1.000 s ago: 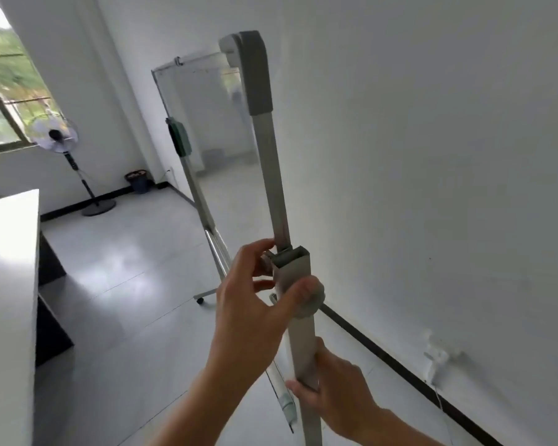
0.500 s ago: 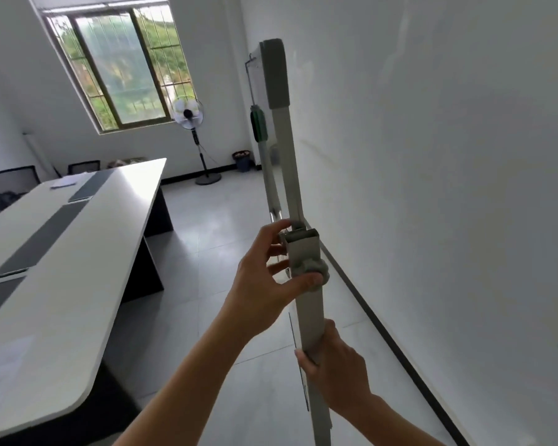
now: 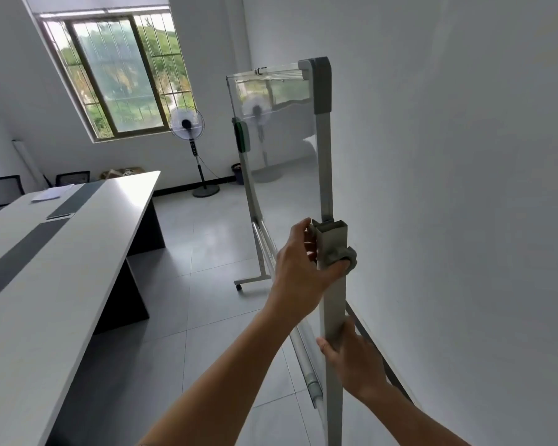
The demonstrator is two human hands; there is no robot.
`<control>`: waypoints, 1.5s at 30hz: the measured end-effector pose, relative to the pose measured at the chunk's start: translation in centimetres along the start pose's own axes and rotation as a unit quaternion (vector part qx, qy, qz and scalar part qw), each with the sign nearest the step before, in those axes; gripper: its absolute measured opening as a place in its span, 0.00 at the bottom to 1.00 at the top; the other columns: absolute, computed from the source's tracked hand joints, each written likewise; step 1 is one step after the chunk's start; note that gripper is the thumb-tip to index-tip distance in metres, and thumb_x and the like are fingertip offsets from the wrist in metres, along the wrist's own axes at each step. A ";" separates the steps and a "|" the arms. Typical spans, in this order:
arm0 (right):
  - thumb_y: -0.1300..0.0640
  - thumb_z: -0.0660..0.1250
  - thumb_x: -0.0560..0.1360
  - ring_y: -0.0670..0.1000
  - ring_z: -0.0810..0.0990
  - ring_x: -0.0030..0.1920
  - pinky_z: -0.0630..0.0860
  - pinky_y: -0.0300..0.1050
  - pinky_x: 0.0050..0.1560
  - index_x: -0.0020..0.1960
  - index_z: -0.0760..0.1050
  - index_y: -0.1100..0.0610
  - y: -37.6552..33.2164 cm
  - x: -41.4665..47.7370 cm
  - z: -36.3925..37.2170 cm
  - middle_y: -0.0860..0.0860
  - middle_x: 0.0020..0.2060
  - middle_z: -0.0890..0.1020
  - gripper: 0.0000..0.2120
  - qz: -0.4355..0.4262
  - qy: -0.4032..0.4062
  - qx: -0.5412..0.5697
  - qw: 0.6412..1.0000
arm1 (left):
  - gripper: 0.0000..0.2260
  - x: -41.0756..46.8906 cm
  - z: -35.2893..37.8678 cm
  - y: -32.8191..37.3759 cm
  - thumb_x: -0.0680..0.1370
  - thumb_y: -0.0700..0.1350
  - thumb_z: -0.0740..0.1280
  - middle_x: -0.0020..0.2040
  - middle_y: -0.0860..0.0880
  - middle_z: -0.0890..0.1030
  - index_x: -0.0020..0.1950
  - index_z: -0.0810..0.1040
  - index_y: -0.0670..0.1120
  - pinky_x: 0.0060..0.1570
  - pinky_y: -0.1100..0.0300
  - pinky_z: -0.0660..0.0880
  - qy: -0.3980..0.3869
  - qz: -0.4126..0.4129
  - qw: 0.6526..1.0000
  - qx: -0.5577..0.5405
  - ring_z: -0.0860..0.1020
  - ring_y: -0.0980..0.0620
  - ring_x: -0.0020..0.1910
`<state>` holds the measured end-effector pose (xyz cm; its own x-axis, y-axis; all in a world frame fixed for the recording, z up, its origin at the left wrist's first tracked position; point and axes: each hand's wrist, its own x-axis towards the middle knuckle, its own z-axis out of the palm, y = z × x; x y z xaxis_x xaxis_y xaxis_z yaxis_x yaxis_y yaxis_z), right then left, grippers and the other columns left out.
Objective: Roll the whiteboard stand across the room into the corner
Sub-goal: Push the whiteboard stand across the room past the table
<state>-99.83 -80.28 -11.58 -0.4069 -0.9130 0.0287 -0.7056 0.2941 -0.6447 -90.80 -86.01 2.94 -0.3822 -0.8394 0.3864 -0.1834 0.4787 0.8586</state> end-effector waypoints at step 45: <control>0.42 0.65 0.74 0.58 0.84 0.50 0.80 0.49 0.50 0.60 0.64 0.57 -18.0 81.0 18.9 0.53 0.55 0.83 0.24 -0.112 -0.056 -0.005 0.992 | 0.33 72.5 -13.6 -39.3 0.67 0.45 0.77 0.58 0.48 0.79 0.68 0.67 0.46 0.56 0.57 0.79 0.114 -0.039 0.992 0.041 0.78 0.52 0.56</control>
<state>-109.15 -164.91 -12.13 -0.1722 -0.9815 0.0842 -0.7765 0.0827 -0.6246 -99.03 -169.23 1.76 -0.1518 -0.9065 0.3939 -0.2811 0.4216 0.8621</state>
